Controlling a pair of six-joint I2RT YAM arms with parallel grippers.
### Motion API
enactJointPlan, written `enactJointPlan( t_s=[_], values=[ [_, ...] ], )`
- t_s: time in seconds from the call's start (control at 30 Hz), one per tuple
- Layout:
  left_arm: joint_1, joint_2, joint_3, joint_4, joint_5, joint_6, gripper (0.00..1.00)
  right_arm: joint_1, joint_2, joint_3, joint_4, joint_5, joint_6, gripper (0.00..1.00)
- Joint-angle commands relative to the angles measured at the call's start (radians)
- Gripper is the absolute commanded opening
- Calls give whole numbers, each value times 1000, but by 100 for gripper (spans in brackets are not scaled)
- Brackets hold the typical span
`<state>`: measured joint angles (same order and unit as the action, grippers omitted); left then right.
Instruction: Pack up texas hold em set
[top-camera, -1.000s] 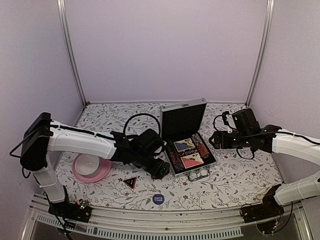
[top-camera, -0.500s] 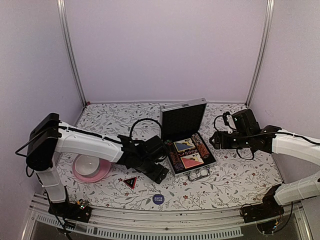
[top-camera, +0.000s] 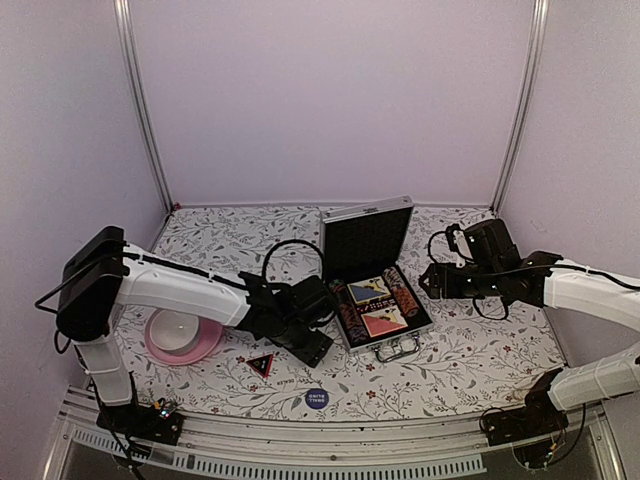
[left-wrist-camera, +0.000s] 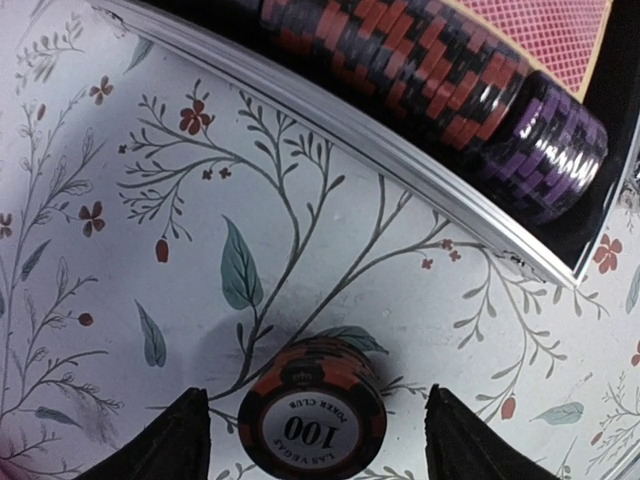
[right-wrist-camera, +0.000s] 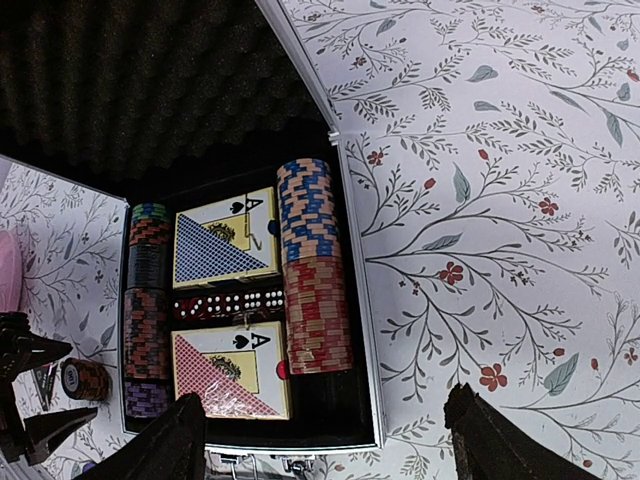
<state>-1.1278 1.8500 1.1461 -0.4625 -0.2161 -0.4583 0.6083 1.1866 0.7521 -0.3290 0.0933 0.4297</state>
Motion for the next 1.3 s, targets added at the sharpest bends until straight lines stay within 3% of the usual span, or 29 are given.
enactJointPlan(
  t_s=[0.0, 0.77, 1.27],
  values=[
    [-13, 35, 22, -12, -11, 4, 73, 4, -13, -8, 17, 7, 7, 84],
    [-11, 74, 35, -27, -7, 7, 60, 4, -24, -19, 18, 13, 12, 84],
    [-10, 51, 33, -11, 26, 16, 38, 4, -49, -25, 22, -17, 31, 84]
  ],
)
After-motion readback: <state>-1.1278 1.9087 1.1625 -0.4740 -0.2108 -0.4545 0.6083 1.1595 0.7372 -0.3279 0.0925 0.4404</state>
